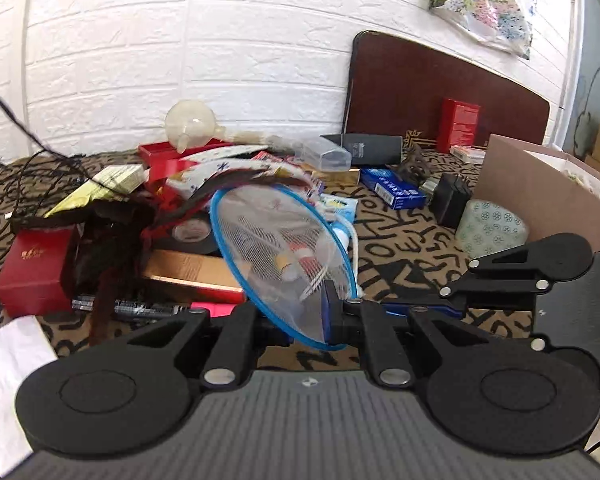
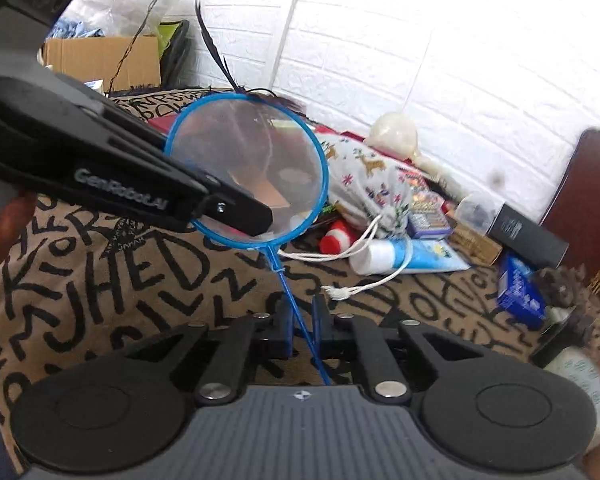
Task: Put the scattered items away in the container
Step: 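Carry the swatter with both grippers into the white box and open them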
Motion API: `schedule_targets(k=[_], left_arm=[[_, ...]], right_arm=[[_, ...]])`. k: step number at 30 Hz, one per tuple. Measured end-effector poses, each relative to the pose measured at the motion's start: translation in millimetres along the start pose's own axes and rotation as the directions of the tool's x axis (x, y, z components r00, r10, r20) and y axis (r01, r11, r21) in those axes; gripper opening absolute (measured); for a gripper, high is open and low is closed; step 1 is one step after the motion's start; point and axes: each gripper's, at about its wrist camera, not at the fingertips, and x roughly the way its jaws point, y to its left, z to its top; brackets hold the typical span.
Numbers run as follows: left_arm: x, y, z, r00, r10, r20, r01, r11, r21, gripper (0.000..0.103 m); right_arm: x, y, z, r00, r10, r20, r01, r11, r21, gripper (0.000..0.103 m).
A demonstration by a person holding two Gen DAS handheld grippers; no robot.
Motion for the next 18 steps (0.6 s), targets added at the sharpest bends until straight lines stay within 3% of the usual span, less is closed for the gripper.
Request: schedule_targets(k=[10, 18], left_arm=[[-16.7, -26.5, 27.2, 0.995, -0.039, 0.089, 0.035, 0.998, 0.048, 0.015], [-15.5, -80.8, 69.8, 0.978, -0.115, 0.171, 0.09, 0.985, 0.146, 0.016]], right_arm=[[-41.9, -14.5, 17.9, 0.992, -0.106, 0.069, 0.112, 0.99, -0.086, 0.007], [-89.7, -60.3, 24.8, 0.961, -0.25, 0.121, 0.26, 0.962, -0.079, 0.007]])
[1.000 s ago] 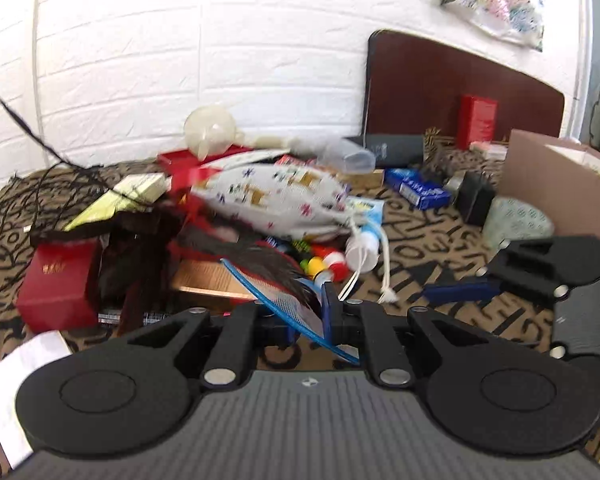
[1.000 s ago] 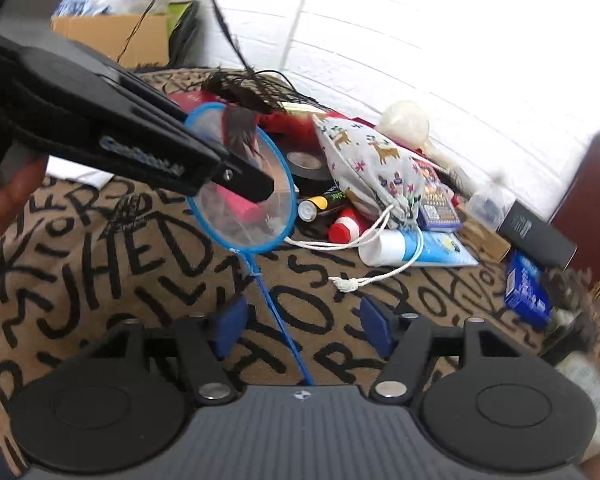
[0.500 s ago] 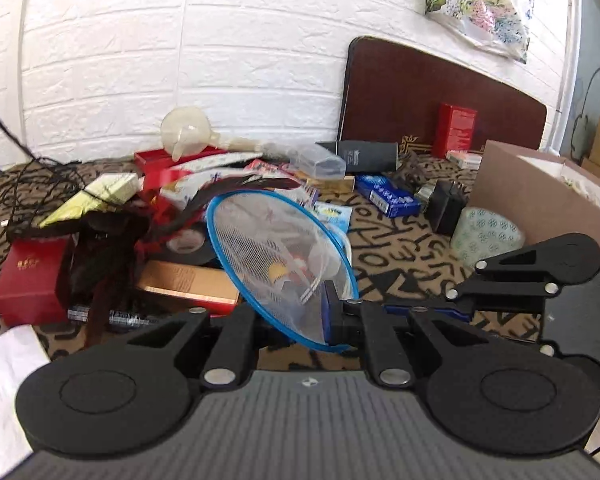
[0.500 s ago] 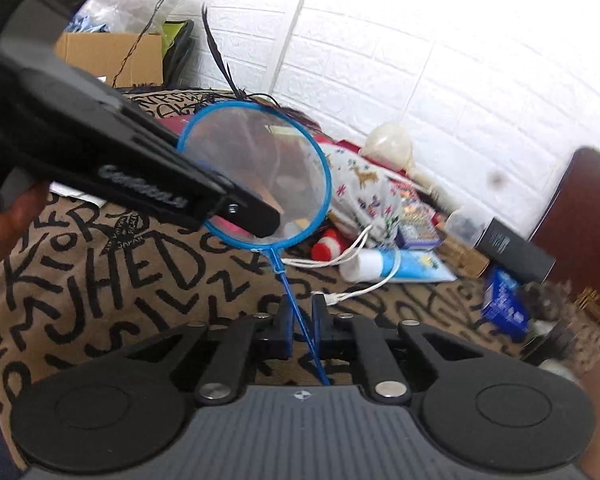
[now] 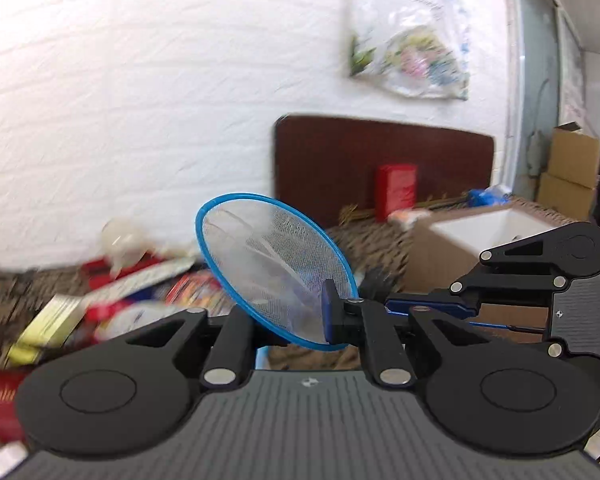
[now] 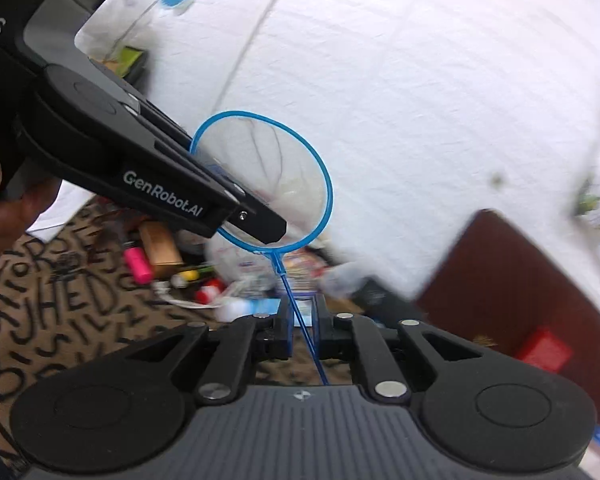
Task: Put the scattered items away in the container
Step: 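Carry the swatter with both grippers into the white box and open them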
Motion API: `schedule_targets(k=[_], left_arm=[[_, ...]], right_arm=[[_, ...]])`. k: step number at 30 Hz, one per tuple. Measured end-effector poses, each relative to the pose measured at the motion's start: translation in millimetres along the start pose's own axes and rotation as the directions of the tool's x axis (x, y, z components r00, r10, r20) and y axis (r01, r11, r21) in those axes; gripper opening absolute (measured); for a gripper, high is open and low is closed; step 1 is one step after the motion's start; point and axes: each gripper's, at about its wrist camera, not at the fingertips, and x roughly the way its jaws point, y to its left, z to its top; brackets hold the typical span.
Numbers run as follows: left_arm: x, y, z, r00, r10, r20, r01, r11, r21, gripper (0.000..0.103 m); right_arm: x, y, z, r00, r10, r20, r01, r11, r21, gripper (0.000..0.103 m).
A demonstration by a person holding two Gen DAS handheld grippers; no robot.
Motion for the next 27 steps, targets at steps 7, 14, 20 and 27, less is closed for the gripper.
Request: schedule_targets(k=[7, 14, 20, 27], left_arm=[[34.5, -65.7, 35.4, 0.991, -0.127, 0.041, 0.123, 0.99, 0.07, 0.017], [92.4, -143.1, 51.5, 0.971, -0.24, 0.009, 0.236, 0.961, 0.145, 0.017], [136.7, -174.5, 40.5, 0.961, -0.265, -0.074, 0.273, 0.952, 0.135, 0.017], [143.0, -175.3, 27.4, 0.953, -0.253, -0.164, 0.276, 0.952, 0.135, 0.075]], right_arm=[[-42.1, -66.6, -19.2, 0.986, -0.161, -0.031, 0.161, 0.987, 0.004, 0.007], [-63.8, -131.5, -68.6, 0.949, -0.282, -0.14, 0.291, 0.956, 0.046, 0.007], [-44.1, -154.1, -108.4, 0.926, -0.285, -0.249, 0.319, 0.942, 0.109, 0.008], [-39.8, -152.2, -125.3, 0.923, -0.242, -0.3, 0.305, 0.934, 0.187, 0.053]])
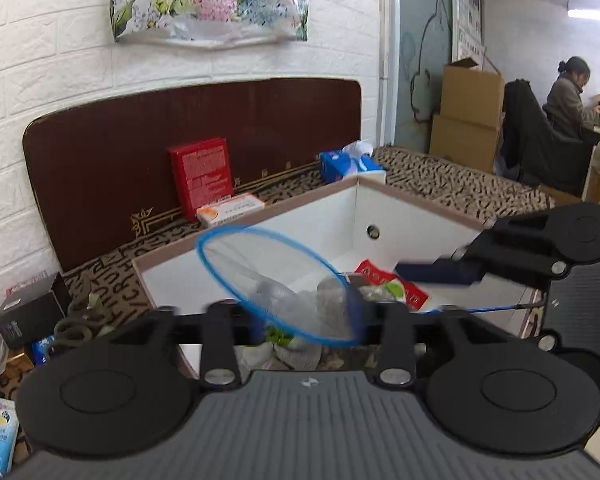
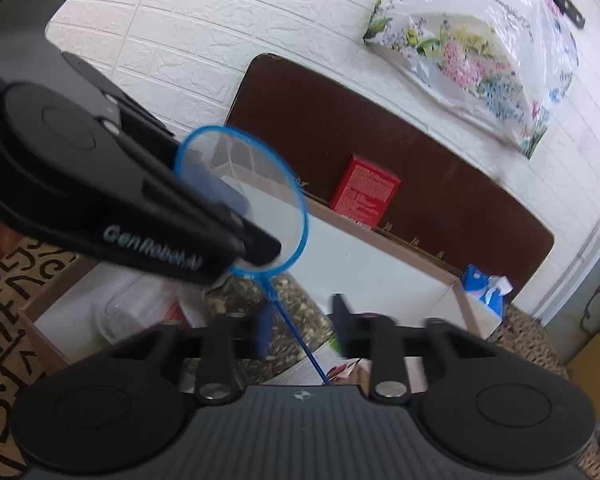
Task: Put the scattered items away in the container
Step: 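Carry the swatter with both grippers into the white box and open them, then move both grippers back to the pile toward the deer-print pouch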
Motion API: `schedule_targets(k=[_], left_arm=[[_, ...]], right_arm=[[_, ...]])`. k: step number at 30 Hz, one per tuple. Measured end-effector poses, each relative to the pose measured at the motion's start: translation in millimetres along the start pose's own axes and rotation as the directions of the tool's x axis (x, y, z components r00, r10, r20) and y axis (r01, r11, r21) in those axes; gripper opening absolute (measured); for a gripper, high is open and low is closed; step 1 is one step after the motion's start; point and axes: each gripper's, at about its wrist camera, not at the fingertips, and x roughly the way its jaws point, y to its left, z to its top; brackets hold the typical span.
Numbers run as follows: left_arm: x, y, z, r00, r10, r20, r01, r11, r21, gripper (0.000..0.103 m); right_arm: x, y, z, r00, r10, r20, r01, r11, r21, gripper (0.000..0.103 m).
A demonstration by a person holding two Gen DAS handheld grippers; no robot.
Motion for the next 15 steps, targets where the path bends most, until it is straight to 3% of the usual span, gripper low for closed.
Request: schedule_targets(k=[1, 4, 15], left_arm=[[-2.0, 0.8, -2.0, 1.0, 0.007, 0.001, -0.007, 1.0, 0.0, 0.08], [-8.0, 3.5, -6.1, 1.0, 0.004, -0.005, -0.004, 1.0, 0.001, 0.081], [-19.1, 10.7, -12.1, 0.999, 0.034, -0.014, -0.034, 0.999, -0.034, 0.086]], right_arm=[[-0.8, 1.1, -0.5, 1.0, 0.006, 0.0, -0.006, 1.0, 0.004, 0.056], [-3.5, 5.7, -1.9, 1.0, 0.01, -0.004, -0.01, 1.0, 0.005, 0.062], [-15.6, 15.0, 0.8, 0.999, 0.002, 0.032, -0.003, 0.999, 0.038, 0.067]])
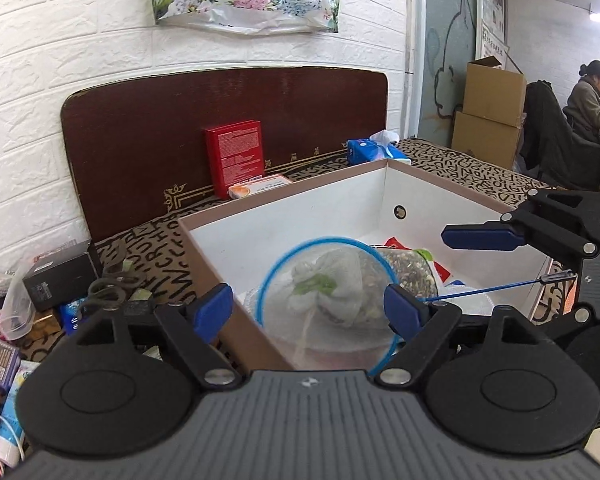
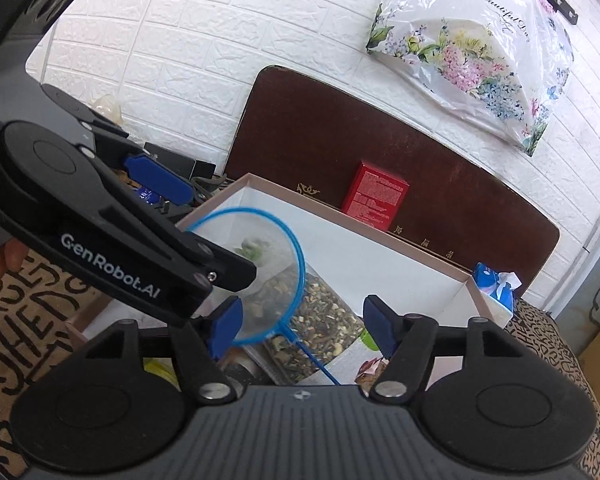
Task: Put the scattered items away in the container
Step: 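Move both grippers back to the pile toward the deer-print pouch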
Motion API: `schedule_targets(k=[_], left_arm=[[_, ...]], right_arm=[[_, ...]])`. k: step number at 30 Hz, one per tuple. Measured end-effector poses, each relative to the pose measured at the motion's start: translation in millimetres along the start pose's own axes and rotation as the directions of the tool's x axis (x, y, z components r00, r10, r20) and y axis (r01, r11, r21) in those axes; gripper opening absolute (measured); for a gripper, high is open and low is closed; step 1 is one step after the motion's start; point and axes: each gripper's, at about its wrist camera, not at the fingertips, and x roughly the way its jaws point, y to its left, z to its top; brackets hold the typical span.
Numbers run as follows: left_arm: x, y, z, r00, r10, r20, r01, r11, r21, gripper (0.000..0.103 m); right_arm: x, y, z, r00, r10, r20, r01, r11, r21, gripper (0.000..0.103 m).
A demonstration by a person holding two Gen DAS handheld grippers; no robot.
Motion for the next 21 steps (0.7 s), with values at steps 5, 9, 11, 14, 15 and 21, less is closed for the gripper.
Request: schedule_targets(k=[5, 9, 11, 14, 15, 21], left_arm=[[-17.0, -0.2, -8.8, 1.0, 0.004, 0.031, -0.003, 1.0, -0.03, 0.102], [-27.3, 0.3, -17.3, 0.999, 0.009, 0.039, -0.007, 0.998, -0.055, 0.102], [-33.3, 3.3, -22.2, 0.999, 0.013, 0.041, -0.01, 0.997, -0.079, 0.102], [-43.4, 13.8, -30.1, 0.999, 0.02, 0.044, -0.015, 0.992, -0.123, 0.102], [-48.3, 17.8, -32.8, 0.998, 0.027, 0.052, -0.02, 0.99, -0.137, 0.103], [-73.7, 44.5, -50.9, 0.993, 0.108, 0.043, -0.098, 0.977, -0.189, 0.103]], right_arm=[[-13.7, 16.2, -1.3, 1.0, 0.0, 0.015, 0.0, 0.999, -0.037, 0.085], [-26.1, 24.8, -3.6, 0.999, -0.001, 0.046, 0.003, 0.999, -0.041, 0.085], [-31.0, 29.0, -2.1, 0.998, 0.014, 0.062, -0.012, 0.999, -0.032, 0.086], [-34.1, 42.2, 1.9, 0.997, -0.003, 0.077, 0.007, 0.999, -0.053, 0.088], [-34.8, 47.7, 3.3, 0.996, -0.027, 0.081, 0.033, 0.997, -0.074, 0.088], [-44.3, 75.0, 14.4, 0.987, 0.002, 0.161, 0.017, 0.993, -0.115, 0.101]])
